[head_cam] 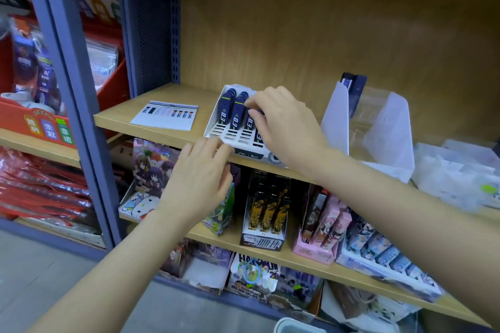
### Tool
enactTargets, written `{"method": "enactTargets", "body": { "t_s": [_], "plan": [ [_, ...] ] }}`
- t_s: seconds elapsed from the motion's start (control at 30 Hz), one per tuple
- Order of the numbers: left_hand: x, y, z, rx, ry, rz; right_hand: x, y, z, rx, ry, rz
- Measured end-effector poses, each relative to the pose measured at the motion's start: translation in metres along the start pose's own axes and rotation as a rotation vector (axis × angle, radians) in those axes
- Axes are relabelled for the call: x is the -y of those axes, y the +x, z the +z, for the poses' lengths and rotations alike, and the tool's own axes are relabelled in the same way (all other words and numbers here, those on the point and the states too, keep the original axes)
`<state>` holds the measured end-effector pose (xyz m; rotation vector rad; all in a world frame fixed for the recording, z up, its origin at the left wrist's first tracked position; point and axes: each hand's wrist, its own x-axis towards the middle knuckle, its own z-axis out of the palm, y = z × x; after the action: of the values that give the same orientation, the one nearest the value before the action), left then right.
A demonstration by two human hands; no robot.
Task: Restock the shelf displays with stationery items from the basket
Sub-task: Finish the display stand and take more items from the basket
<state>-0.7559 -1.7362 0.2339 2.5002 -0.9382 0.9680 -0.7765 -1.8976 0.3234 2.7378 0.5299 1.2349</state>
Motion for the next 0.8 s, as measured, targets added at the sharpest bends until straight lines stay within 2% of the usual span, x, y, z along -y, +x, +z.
{"method": "enactTargets", "body": {
  "t_s": [0.07,0.17,0.27,0.4,0.5,0.6,0.67,0.8],
  "plan": [
    [-0.017,-0.019,0.004,-0.059,-0.025,0.022,-0.001,-0.035,-0.006,-0.06,0.019,-0.052],
    [-0.045,-0.054,0.023,-0.063,-0.089,0.054,-0.005,-0.099,-0.01,0.065,0.056,-0.046],
    [-0.074,-0.093,0.054,0.058,-0.158,0.046,-0.011,-0.171,-0.004,0.208,0.082,-0.015],
    [-0.107,-0.143,0.107,0.313,-0.238,-0.011,-0.01,-0.278,0.017,0.472,0.039,0.09],
    [-0.127,-0.18,0.148,0.507,-0.272,-0.075,0.0,-0.359,0.039,0.716,0.114,0.263],
    [-0.149,-0.214,0.18,0.822,-0.323,-0.201,0.011,-0.427,0.057,0.93,0.252,0.463],
    [-0.161,-0.236,0.2,0.939,-0.375,-0.282,0.016,-0.463,0.068,0.993,0.31,0.56],
    [-0.182,-0.264,0.222,0.982,-0.615,-0.56,0.017,-0.52,0.089,1.11,0.555,0.964]
  ]
}}
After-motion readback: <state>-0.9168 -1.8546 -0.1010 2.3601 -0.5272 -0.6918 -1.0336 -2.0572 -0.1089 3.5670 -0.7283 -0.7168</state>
